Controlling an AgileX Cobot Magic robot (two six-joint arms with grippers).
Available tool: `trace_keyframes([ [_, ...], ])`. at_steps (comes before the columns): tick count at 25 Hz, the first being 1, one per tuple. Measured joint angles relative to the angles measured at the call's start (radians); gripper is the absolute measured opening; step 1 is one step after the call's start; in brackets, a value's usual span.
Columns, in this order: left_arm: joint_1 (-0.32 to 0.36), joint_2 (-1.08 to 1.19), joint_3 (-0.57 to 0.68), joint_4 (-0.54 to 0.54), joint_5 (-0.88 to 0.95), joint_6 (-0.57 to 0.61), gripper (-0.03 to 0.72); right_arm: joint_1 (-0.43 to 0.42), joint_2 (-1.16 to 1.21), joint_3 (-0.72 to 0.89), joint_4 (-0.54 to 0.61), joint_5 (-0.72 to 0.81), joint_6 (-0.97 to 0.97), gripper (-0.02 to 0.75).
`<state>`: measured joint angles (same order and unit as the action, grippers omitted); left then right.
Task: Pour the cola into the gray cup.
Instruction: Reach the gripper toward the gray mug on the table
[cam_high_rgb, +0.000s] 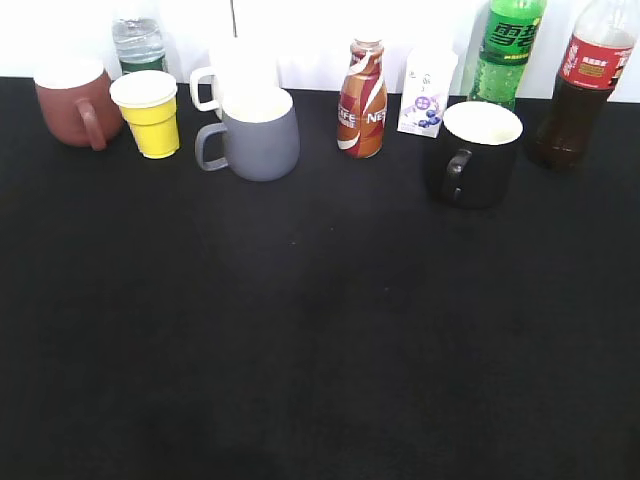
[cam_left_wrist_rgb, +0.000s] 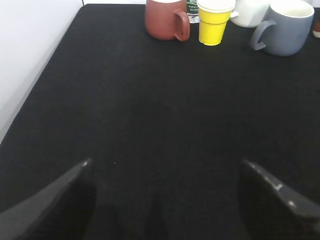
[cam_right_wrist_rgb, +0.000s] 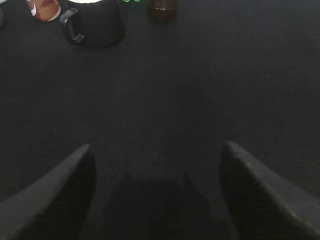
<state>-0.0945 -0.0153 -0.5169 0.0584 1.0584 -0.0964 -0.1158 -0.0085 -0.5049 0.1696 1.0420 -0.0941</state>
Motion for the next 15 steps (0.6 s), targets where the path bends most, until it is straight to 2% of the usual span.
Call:
trace_keyframes([
  [4,0.000,0.000,0.000,0.000,0.000,0.000,0.646,0.000,0.000,0.000,0.000,0.000,0.000,0.585],
  [7,0.000,0.000,-0.001,-0.001,-0.001,0.000,0.512,0.000,0.000,0.000,0.000,0.000,0.000,0.585],
  [8,0.000,0.000,-0.014,-0.004,-0.030,0.000,0.494,0.000,0.000,0.000,0.000,0.000,0.000,0.585],
  [10,0.000,0.051,-0.018,-0.005,-0.248,0.000,0.487,0.000,0.000,0.000,0.000,0.000,0.000,0.585],
  [12,0.000,0.185,0.011,-0.008,-0.563,0.000,0.486,0.000,0.000,0.000,0.000,0.000,0.000,0.585],
  [15,0.000,0.521,0.105,0.000,-1.107,0.000,0.482,0.000,0.000,0.000,0.000,0.000,0.000,0.585],
])
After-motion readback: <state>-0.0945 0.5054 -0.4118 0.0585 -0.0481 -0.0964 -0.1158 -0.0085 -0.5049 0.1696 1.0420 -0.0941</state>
